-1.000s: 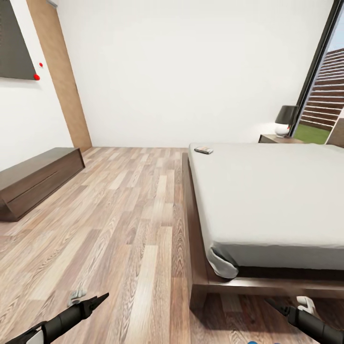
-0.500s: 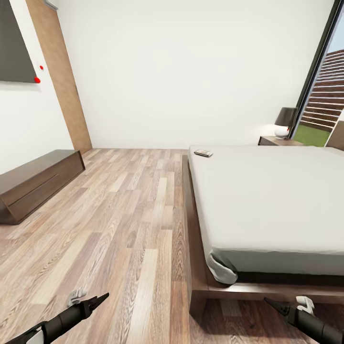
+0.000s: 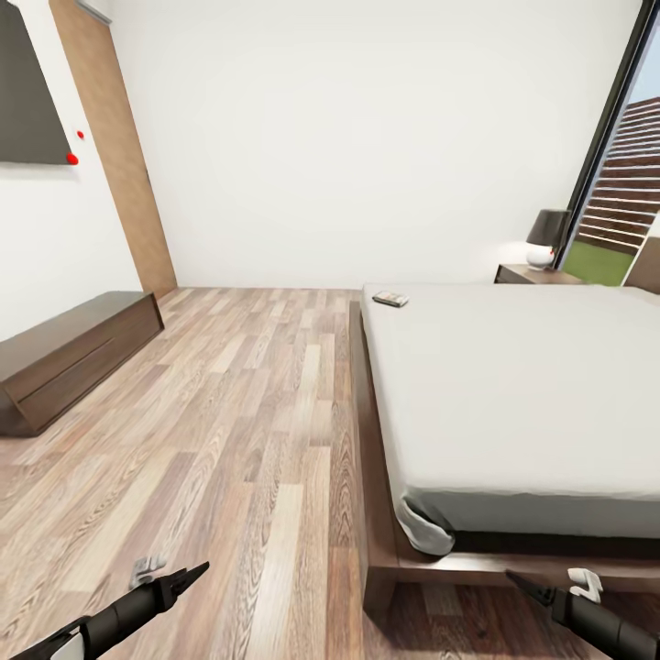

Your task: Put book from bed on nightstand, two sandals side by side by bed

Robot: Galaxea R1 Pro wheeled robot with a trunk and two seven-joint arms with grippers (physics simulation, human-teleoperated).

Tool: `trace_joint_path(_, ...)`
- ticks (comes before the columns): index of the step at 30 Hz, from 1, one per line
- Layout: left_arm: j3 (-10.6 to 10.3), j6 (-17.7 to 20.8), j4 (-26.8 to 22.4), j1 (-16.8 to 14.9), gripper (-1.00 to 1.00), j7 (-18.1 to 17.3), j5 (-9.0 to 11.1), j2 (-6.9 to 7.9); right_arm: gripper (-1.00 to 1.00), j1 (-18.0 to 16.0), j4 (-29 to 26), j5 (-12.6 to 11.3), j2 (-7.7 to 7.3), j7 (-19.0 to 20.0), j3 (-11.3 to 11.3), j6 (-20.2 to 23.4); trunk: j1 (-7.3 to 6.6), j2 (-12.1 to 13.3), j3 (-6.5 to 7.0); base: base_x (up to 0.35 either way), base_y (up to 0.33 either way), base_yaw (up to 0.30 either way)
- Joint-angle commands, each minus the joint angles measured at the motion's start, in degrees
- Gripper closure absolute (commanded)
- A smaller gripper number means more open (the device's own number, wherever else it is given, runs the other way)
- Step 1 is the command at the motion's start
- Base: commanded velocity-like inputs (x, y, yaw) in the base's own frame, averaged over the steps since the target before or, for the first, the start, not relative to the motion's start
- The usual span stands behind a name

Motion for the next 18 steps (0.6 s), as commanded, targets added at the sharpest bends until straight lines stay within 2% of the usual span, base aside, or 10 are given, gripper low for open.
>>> trace_joint_path(1, -0.52, -0.56, 0.05, -0.04, -1.00, -0.05, 0.28, 0.00, -1.00, -0.10, 0.21, -0.48, 0.05, 0.24, 0.52, -0.16, -0.24, 0.39, 0.13, 0.000, 0.000, 0.000)
trace_joint_path(18, -0.52, -0.60, 0.05, -0.04, -1.00, -0.02, 0.28, -0.05, -1.00, -0.10, 0.21, -0.47, 0.41, 0.25, 0.52, -0.20, -3.97, 7.21, 3.18, 0.000, 0.000, 0.000)
